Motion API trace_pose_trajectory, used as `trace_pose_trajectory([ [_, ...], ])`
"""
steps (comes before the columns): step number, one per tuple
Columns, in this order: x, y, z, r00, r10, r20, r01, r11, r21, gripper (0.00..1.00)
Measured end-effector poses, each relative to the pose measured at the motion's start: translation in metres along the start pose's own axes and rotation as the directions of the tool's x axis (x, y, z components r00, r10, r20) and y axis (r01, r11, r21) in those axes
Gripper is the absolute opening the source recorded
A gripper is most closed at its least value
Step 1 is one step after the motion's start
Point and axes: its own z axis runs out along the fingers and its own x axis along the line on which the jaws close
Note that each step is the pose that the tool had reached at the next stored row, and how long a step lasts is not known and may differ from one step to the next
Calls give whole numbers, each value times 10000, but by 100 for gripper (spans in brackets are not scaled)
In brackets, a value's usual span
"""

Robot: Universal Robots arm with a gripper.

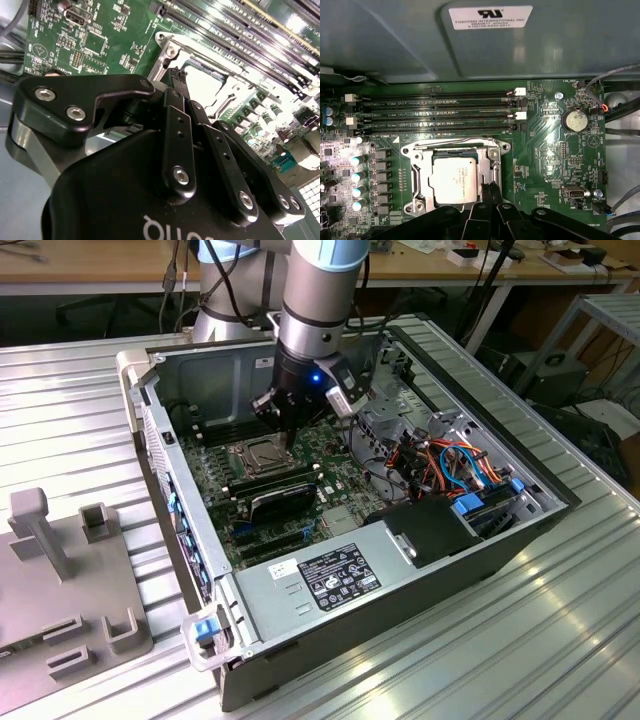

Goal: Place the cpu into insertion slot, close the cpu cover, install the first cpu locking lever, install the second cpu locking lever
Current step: 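Install the second cpu locking lever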

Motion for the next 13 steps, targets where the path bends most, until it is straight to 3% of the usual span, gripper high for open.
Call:
trace_pose_trajectory([
  [9,-7,-95,-7,10000,0,-1,0,10000,11,11],
  [13,-12,-181,-14,10000,0,1,0,10000,17,11],
])
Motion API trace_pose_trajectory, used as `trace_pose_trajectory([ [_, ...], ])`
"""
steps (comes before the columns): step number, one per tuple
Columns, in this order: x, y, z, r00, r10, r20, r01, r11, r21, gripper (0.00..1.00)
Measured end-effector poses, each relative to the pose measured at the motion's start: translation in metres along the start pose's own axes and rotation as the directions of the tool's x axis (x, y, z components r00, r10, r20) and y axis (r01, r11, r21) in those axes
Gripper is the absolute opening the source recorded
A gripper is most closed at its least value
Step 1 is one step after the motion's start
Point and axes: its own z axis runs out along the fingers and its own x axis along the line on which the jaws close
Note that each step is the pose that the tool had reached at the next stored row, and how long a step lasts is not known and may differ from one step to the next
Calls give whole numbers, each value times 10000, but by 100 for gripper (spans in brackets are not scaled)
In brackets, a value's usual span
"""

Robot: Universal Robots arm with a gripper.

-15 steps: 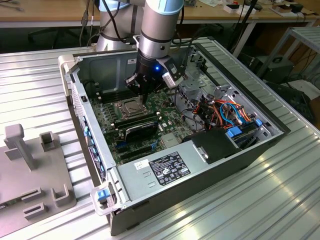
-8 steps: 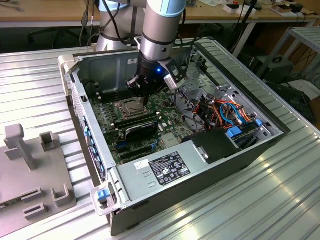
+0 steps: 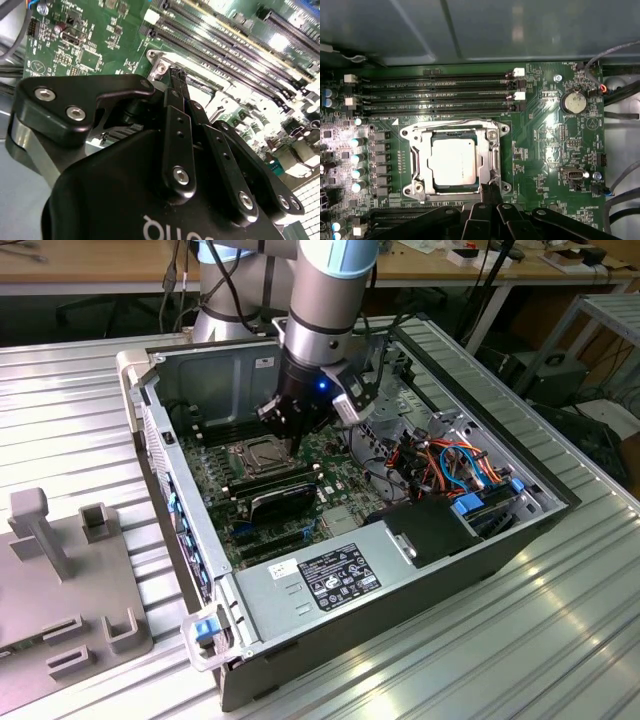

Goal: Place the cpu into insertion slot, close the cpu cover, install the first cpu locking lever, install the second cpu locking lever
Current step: 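Install the second cpu locking lever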

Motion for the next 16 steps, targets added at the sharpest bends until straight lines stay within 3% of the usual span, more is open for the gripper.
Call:
trace_pose_trajectory([
  [3,4,-83,-1,10000,3,0,-3,10000,0,11],
  [9,152,-92,4,10000,-3,0,3,10000,0,11],
  [16,167,-95,4,10000,-5,-1,5,10000,1,11],
])
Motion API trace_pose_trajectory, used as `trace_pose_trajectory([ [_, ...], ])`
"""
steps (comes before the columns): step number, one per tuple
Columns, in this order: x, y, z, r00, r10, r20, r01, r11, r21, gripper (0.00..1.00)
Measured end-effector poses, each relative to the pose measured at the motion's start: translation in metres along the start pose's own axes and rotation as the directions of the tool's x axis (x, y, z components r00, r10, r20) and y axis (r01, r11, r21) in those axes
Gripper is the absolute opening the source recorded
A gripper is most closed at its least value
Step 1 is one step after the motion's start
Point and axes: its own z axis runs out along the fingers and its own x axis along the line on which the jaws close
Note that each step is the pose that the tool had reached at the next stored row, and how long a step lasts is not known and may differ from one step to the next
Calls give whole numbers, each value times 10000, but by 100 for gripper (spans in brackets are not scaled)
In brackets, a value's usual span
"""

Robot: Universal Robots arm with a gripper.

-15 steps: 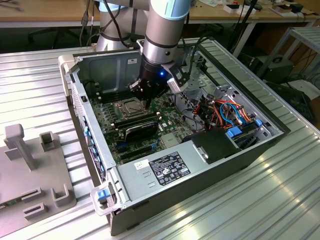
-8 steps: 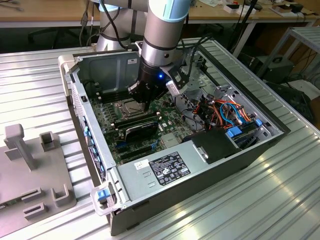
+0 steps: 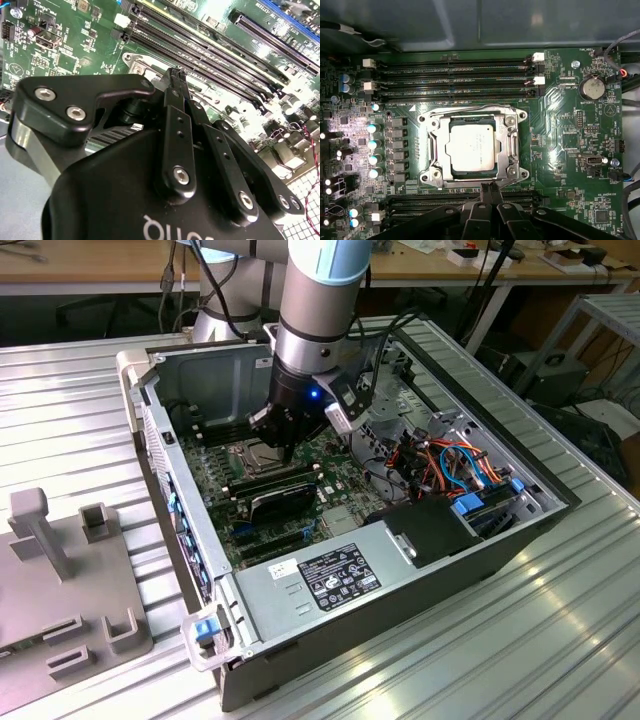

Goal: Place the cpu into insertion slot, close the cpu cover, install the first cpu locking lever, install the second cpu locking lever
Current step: 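Install the second cpu locking lever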

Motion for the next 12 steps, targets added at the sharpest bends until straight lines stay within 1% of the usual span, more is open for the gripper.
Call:
trace_pose_trajectory([
  [3,-7,-5,-19,10000,-1,-1,1,10000,-1,11],
  [6,-8,-41,-24,10000,0,-2,0,10000,-1,11],
  [7,1,-58,-24,10000,2,-2,-2,10000,-1,11],
  [8,25,-62,-23,10000,-1,-1,1,10000,-1,11],
  [9,66,-64,-23,10000,-4,0,4,10000,0,11],
  [11,186,-69,-20,10000,-3,-2,3,10000,1,11],
  [12,217,-71,-19,10000,-5,-1,5,10000,0,11],
])
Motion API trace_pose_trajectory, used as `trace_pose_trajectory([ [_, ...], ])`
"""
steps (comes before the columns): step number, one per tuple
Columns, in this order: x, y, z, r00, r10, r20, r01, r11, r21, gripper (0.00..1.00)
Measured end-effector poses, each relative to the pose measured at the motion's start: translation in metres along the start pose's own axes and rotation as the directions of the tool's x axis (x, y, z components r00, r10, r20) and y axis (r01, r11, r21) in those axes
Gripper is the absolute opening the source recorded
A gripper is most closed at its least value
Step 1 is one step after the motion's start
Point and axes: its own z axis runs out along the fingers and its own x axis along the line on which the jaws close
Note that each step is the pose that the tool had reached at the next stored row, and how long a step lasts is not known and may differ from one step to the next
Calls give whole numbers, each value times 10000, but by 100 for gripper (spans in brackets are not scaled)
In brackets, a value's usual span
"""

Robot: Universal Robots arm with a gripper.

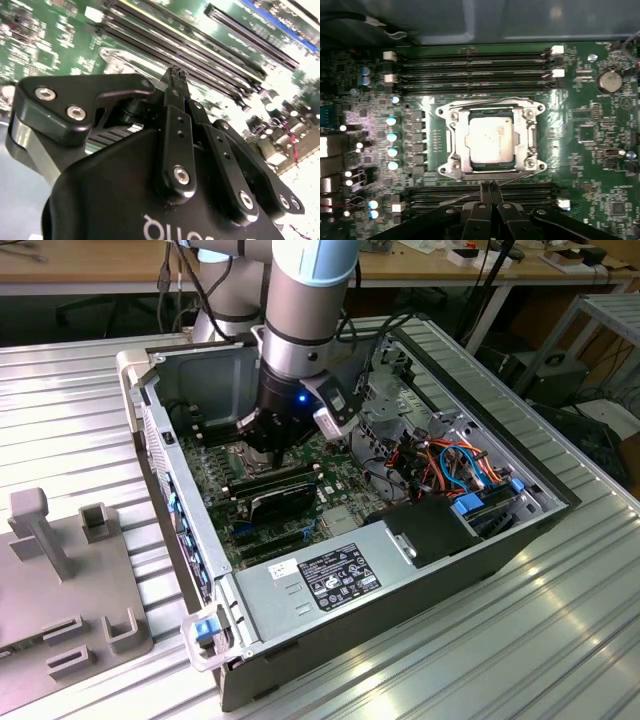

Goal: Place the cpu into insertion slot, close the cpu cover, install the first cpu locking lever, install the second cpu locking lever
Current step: 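Install the second cpu locking lever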

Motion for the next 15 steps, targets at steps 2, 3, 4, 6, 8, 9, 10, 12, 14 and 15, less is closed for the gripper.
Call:
trace_pose_trajectory([
  [2,72,-3,6,10000,3,-1,-3,10000,1,11],
  [3,111,-4,13,10000,0,1,0,10000,-1,11],
  [4,146,-6,18,10000,0,0,0,10000,0,11],
  [6,233,-10,34,10000,1,-1,-1,10000,1,11],
  [8,288,-12,48,10000,1,0,-1,10000,-1,11],
  [9,315,-14,62,10000,3,0,-3,10000,-1,11],
  [10,326,-15,70,10000,2,-1,-2,10000,0,11],
  [12,345,-16,88,10000,1,-1,-1,10000,0,11],
  [14,361,-17,101,10000,1,-1,-1,10000,1,11],
  [15,366,-17,107,10000,2,-1,-2,10000,0,11],
])
